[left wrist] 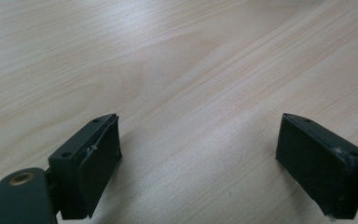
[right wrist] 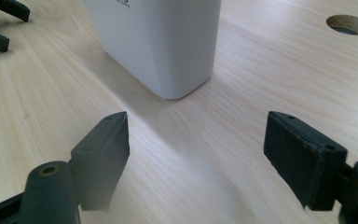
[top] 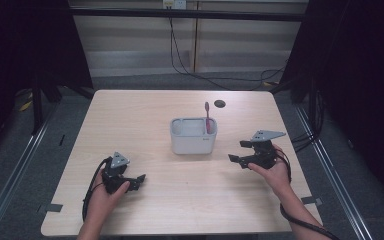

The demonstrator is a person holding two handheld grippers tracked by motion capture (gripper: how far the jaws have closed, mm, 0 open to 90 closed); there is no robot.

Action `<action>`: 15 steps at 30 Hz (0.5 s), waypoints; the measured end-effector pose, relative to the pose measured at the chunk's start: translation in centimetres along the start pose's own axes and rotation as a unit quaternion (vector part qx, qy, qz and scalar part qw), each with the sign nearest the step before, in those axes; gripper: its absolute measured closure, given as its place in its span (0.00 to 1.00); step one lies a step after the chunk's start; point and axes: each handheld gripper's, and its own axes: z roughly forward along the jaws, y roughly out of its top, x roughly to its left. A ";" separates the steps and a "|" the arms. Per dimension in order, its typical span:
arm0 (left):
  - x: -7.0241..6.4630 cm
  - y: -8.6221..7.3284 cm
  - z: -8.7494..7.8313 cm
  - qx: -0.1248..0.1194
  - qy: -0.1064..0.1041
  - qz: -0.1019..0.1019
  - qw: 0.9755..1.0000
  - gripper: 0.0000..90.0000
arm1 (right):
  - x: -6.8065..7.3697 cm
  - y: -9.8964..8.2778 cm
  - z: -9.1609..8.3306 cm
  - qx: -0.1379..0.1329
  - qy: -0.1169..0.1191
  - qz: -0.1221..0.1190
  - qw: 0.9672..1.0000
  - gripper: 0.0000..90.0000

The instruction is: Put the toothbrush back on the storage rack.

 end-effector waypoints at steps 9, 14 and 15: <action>0.0 0.0 0.0 0.000 0.000 0.000 1.000 0.15 | -0.2 -1.2 0.3 0.015 -0.002 -0.002 1.000 0.24; 0.0 0.0 0.0 0.000 0.000 0.000 1.000 0.15 | -0.3 -1.9 0.4 0.023 -0.006 -0.006 1.000 0.24; 0.0 0.0 0.0 0.000 0.000 0.000 1.000 0.15 | -0.3 -1.9 0.4 0.023 -0.006 -0.006 1.000 0.24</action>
